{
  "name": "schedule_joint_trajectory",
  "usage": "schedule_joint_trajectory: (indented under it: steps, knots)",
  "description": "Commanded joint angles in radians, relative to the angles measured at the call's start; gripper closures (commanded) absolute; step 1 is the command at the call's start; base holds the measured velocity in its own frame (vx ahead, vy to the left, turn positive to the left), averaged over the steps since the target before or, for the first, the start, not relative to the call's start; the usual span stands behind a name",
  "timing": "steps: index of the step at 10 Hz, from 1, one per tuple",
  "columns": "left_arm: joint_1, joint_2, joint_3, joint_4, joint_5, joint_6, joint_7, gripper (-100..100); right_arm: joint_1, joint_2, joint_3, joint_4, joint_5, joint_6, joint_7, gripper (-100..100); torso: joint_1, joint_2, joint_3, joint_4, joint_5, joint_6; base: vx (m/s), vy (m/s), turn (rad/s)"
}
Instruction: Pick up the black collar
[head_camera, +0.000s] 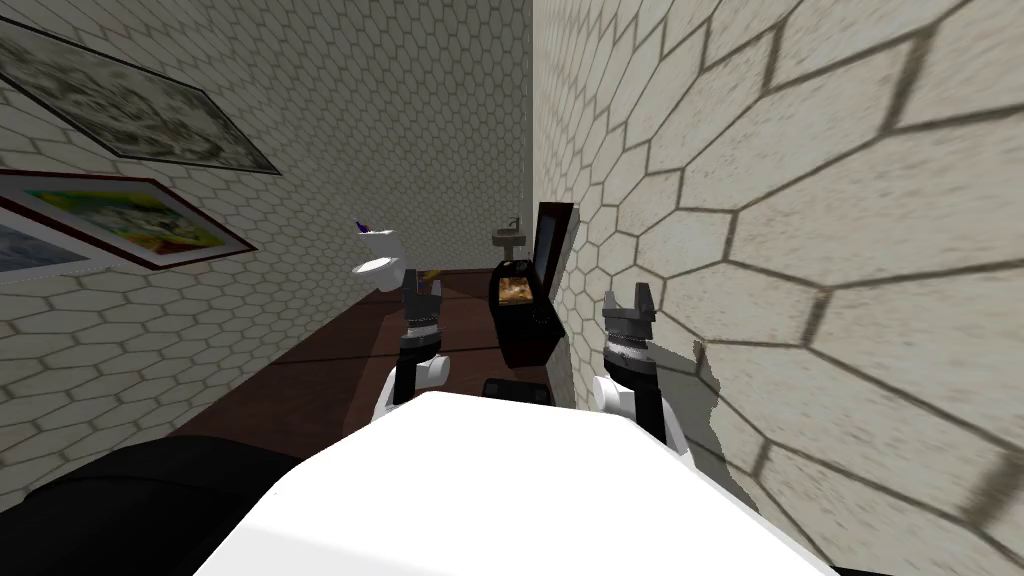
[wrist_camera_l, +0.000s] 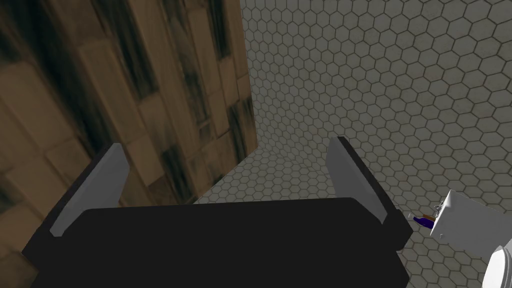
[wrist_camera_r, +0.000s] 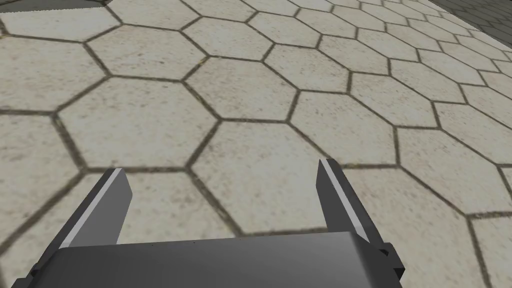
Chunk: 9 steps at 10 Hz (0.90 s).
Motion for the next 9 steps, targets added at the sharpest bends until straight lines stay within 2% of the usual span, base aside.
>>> schedule_joint_trajectory:
  steps: [1, 5, 6, 7, 8, 9]
  knots:
    - [0.0, 0.0, 0.0, 0.0, 0.0, 0.0, 0.0, 0, 0.001, -0.041, -0.003, 0.014, 0.008, 0.002, 0.0, -100, 0.0, 0.0, 0.0, 0.0, 0.0, 0.0, 0.004, 0.02, 0.03]
    - [0.0, 0.0, 0.0, 0.0, 0.0, 0.0, 0.0, 0, 0.005, -0.175, -0.014, 0.103, 0.052, 0.011, 0.002, -100, 0.004, -0.001, 0.0, 0.0, 0.001, 0.0, 0.015, 0.068, 0.071]
    - [0.0, 0.0, 0.0, 0.0, 0.0, 0.0, 0.0, 0, 0.005, -0.193, -0.014, 0.103, 0.052, 0.011, 0.002, -100, 0.005, -0.001, -0.001, 0.0, 0.001, 0.0, 0.018, 0.056, 0.031]
    - [0.0, 0.0, 0.0, 0.0, 0.0, 0.0, 0.0, 0, 0.006, -0.23, -0.018, 0.137, 0.068, 0.013, 0.003, -100, 0.004, -0.001, -0.001, 0.0, 0.001, 0.0, 0.008, 0.061, 0.083]
    - [0.0, 0.0, 0.0, 0.0, 0.0, 0.0, 0.0, 0, 0.006, -0.238, -0.018, 0.137, 0.068, 0.013, 0.003, -100, 0.004, -0.001, 0.0, 0.0, 0.001, 0.0, 0.008, 0.049, 0.04]
    - [0.0, 0.0, 0.0, 0.0, 0.0, 0.0, 0.0, 0, 0.007, -0.279, -0.021, 0.175, 0.085, 0.015, 0.005, -100, 0.003, -0.001, 0.0, 0.0, 0.001, 0.0, 0.013, 0.057, 0.093]
